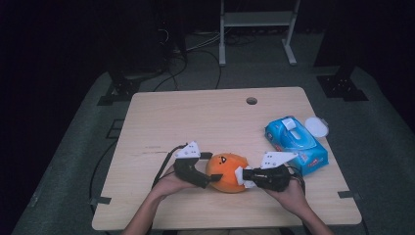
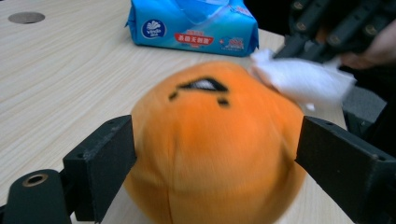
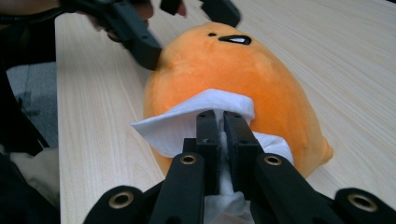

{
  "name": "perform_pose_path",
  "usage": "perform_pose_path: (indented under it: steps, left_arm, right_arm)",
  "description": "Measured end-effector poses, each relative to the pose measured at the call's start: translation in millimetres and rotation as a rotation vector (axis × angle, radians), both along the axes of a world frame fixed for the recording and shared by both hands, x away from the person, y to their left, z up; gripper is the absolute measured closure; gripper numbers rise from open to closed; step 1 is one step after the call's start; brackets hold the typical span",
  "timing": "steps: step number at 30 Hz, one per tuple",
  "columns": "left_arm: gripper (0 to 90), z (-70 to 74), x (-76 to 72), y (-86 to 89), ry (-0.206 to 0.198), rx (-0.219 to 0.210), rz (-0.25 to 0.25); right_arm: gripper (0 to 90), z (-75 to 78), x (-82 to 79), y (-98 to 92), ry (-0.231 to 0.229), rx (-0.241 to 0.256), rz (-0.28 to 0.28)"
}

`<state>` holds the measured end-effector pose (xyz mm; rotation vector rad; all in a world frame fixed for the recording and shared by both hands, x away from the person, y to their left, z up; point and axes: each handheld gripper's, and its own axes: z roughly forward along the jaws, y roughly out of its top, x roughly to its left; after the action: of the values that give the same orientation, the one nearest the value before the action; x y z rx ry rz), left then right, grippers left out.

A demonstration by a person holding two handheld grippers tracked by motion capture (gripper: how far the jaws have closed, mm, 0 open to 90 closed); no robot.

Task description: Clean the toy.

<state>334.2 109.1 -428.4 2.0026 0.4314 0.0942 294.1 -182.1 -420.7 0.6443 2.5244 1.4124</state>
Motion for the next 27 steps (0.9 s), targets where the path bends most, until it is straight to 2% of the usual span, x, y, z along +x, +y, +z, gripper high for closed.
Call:
perform_pose_path:
  steps: [1,2,4,6,7,9,12,15,17,18,20,21,24,27]
  left_arm:
    - [17.0,-1.3,-0.9,-1.1,-0.005,0.021,-0.007]
    - [17.0,-2.4,-1.6,-2.0,-0.011,0.029,-0.013]
    - [23.9,-3.6,-2.8,-4.2,-0.014,0.030,-0.006]
    - [27.0,-2.3,-3.3,-5.9,-0.033,0.026,-0.001]
    - [27.8,-1.8,-3.7,-8.4,-0.039,0.015,0.001]
    - [28.1,-0.7,-5.6,-13.2,-0.051,0.020,-0.008]
    - [27.0,-0.3,-6.3,-14.7,-0.065,0.033,-0.008]
    - [25.1,-2.9,-3.3,-9.4,-0.043,0.029,0.009]
    - [15.9,-3.6,-0.5,-7.0,-0.016,0.029,0.037]
    - [15.9,-4.7,0.7,-6.7,0.009,0.020,0.039]
    - [17.2,-6.9,0.9,-7.9,0.019,0.007,0.023]
    - [21.0,-6.8,0.1,-8.9,0.013,0.005,0.016]
    - [23.3,-4.4,-2.6,-11.4,-0.008,0.009,0.006]
    - [25.5,-1.2,-8.6,-18.2,-0.062,0.030,-0.022]
  right_arm:
    - [84.5,-0.1,1.5,-2.9,0.015,0.015,-0.009]
    - [84.5,-0.1,1.5,-2.9,0.015,0.015,-0.009]
    - [84.6,0.2,0.8,-1.7,0.016,0.016,-0.010]
    - [84.6,1.8,-2.0,2.3,0.004,0.013,-0.005]
    - [84.6,2.9,-3.0,4.5,0.003,0.021,-0.002]
    - [84.6,5.9,-4.7,10.8,-0.012,0.027,0.010]
    - [84.6,10.0,-7.7,18.8,-0.046,0.008,0.029]
    - [84.6,9.1,-5.9,13.9,-0.043,0.006,0.023]
    - [84.7,5.1,-4.2,4.4,-0.030,-0.006,0.004]
    - [84.7,5.1,-4.2,4.4,-0.030,-0.006,0.004]
    - [84.6,2.4,-3.7,-1.3,-0.012,0.002,-0.004]
    - [84.6,2.4,-4.8,-1.7,-0.010,0.000,-0.005]
    - [84.6,4.0,-6.4,0.2,-0.016,0.003,0.001]
    - [84.6,8.0,-7.3,7.0,-0.027,0.013,0.014]
